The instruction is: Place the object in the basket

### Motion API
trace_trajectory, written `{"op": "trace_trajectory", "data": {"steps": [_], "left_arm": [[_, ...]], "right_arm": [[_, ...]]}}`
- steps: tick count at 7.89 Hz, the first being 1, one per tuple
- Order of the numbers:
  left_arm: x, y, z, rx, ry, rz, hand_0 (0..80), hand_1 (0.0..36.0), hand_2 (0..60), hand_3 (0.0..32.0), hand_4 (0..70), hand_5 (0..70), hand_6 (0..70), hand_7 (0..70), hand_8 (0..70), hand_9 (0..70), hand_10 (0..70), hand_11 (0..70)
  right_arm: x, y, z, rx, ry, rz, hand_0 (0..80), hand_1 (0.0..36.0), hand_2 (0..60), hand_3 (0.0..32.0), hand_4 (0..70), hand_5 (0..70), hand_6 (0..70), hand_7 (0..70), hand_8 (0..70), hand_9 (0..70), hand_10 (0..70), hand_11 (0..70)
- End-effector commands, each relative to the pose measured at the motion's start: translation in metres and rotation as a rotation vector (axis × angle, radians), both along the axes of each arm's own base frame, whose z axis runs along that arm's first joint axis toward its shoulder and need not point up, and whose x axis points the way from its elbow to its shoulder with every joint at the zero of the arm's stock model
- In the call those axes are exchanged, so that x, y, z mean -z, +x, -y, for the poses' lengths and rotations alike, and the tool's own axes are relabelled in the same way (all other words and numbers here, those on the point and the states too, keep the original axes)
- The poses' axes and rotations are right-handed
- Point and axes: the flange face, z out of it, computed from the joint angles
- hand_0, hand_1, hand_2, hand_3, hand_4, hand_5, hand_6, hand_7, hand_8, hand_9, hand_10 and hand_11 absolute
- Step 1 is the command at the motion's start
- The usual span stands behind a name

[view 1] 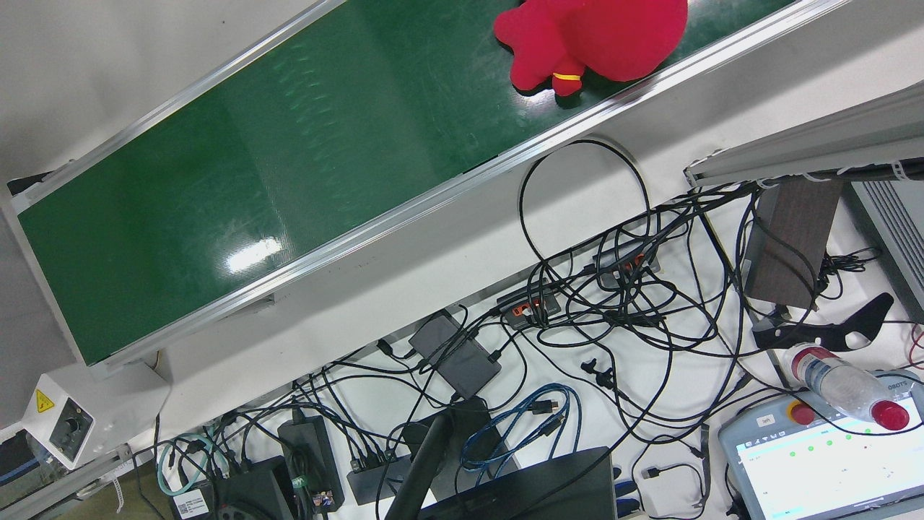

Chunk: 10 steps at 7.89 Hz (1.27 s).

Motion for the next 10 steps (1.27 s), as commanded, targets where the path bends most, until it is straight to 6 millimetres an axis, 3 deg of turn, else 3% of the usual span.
{"op": "trace_trajectory", "data": {"steps": [1,4,10], "left_arm": [[0.0006,0.0009,0.0,-0.002,0.0,-0.003,59.4,15.7,0.0,0.0,15.8,31.0,6.3,5.5,13.6,20.6,0.0,0.0],[-0.0032,0.0013,-0.0011,-0.004,-0.01,-0.004,59.8,16.1,0.0,0.0,14.1,26.4,6.4,5.3,13.3,20.2,0.0,0.0],[-0.0032,0.0015,-0.0006,-0.005,-0.013,-0.006,59.6,15.7,0.0,0.0,12.8,25.8,6.4,5.2,13.3,20.1,0.0,0.0]], "right_arm": [[0.0,0.0,-0.0001,0.0,-0.001,0.0,0.0,0.0,0.0,0.0,0.0,0.0,0.0,0.0,0.0,0.0,0.0,0.0],[0.0,0.0,-0.0001,0.0,-0.001,0.0,0.0,0.0,0.0,0.0,0.0,0.0,0.0,0.0,0.0,0.0,0.0,0.0],[0.0,0.0,-0.0001,0.0,-0.001,0.0,0.0,0.0,0.0,0.0,0.0,0.0,0.0,0.0,0.0,0.0,0.0,0.0]]}}
